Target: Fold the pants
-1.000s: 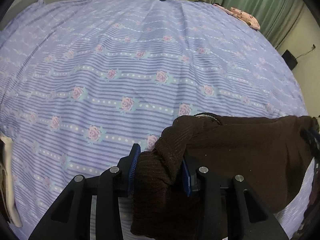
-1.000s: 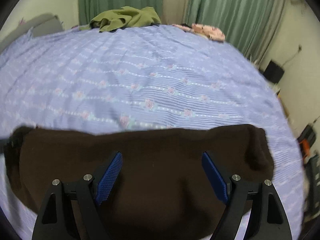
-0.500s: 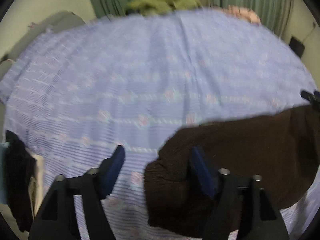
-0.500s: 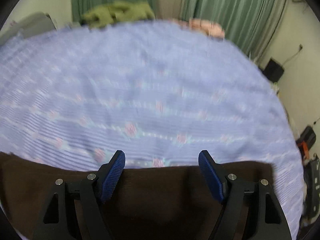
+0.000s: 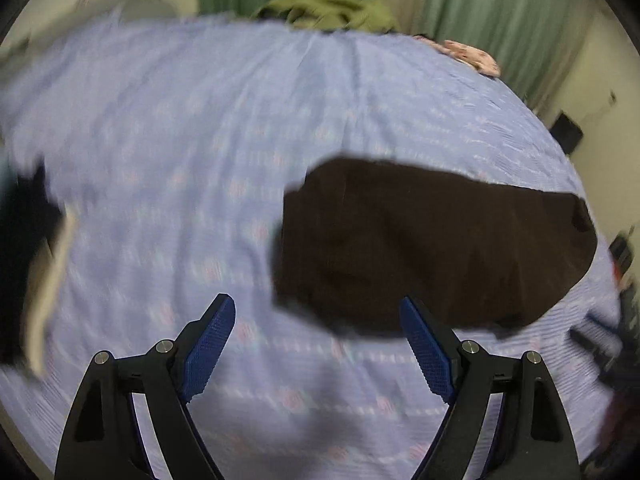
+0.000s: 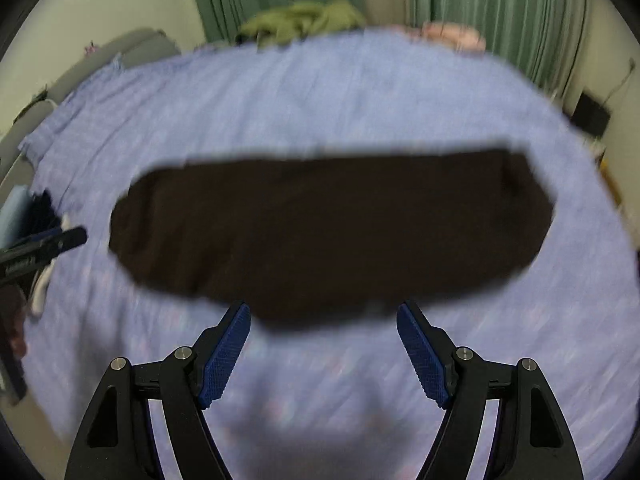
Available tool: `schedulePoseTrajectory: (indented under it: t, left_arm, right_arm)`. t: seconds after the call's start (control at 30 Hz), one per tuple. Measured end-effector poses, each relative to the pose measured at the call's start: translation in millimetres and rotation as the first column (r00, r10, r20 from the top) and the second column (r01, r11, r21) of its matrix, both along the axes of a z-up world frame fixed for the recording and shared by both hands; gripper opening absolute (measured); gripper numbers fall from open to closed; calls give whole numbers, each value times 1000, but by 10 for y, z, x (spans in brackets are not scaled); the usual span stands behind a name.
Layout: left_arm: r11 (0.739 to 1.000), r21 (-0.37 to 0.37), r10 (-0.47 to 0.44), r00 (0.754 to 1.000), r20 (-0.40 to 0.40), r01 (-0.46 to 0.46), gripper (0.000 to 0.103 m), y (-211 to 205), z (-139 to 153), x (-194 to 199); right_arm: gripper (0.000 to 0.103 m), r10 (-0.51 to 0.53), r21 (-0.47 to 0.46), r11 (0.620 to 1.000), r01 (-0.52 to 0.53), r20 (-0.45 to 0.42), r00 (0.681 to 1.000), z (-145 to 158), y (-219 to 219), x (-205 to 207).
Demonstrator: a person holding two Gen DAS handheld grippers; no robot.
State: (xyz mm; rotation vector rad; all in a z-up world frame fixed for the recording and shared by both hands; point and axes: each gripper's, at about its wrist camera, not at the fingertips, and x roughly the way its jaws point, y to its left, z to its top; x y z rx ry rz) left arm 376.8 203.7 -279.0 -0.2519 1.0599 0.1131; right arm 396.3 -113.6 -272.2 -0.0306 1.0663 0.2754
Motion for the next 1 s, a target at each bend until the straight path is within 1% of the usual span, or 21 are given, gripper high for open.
schedulePoseTrajectory:
  t: [0.03,0.07,0.13,0.17,0.2,0.23,0.27,0.33,0.4,0.43,0.47,0.5,0.53,0.6,0.63,0.67,0.73,0.83,0.93,1.0]
  left_arm:
    - [999,-31,22,1000,-9,-22,83,8,-52,-40]
    - [994,-90,52,998,-23,-53,82,57,-141,-52]
    - [980,-174,93,995,-40,-98,80,99,-278,-49]
    - [965,-233,115,992,-52,-124,80,131,-372,-1]
    - [950,-276,133,989,-59,-144,79,148,-447,26]
    - [939,-302,149,987,-64,-162,79,145,-499,42]
    - [921,-341,174,982,-73,-188,79,161,-575,90]
    - [891,-392,213,973,-91,-231,79,172,-716,178]
    - [864,-432,234,966,-113,-260,79,177,-841,244]
    - [846,-455,248,960,-130,-280,77,178,-923,294]
    - [838,-461,257,957,-137,-291,73,182,-960,328]
    - [834,-467,259,956,-139,-294,58,179,-979,359]
    - [833,-470,252,956,-149,-293,49,170,-971,411]
    - [835,-461,262,954,-147,-300,39,176,-856,440]
    - [845,-447,269,956,-121,-294,37,165,-690,451]
    - [859,-425,269,958,-101,-286,36,149,-546,473]
    - [876,-392,274,959,-78,-282,35,101,-314,528]
    - [898,-338,282,958,-46,-280,34,35,-68,676]
    - [918,-288,278,960,-26,-274,34,-31,25,822]
    - [919,-280,279,960,-33,-277,34,-33,10,880]
  right_arm:
    - [74,-7,17,1000,8,-27,1000,-80,5,-52]
    - [69,-8,33,999,9,-50,999,-147,22,-99]
    - [67,-6,39,999,10,-93,996,-284,70,-118]
    - [66,-7,43,999,11,-96,995,-335,73,-118]
    - [66,-12,45,999,17,-102,995,-375,90,-111]
    - [64,-20,55,998,26,-117,993,-418,103,-75]
    - [62,-21,65,997,29,-124,992,-431,116,-62]
    - [58,-30,74,996,40,-134,991,-471,132,3]
    - [58,-25,85,996,36,-131,991,-488,173,65]
    - [58,-19,82,996,30,-130,991,-501,195,89]
    - [58,-9,78,997,19,-128,992,-508,221,113]
    - [57,2,69,998,6,-125,992,-520,251,128]
    - [56,12,66,998,-4,-125,992,-530,272,136]
    - [53,33,67,997,-24,-130,991,-545,318,177]
    - [51,39,71,997,-30,-134,990,-537,327,193]
    - [51,43,85,996,-32,-129,991,-508,321,204]
    - [51,45,126,991,-32,-104,994,-414,292,236]
    - [51,55,176,984,-38,-91,994,-342,275,310]
    - [51,68,202,978,-48,-94,993,-337,299,375]
    - [51,83,224,973,-59,-100,992,-339,323,402]
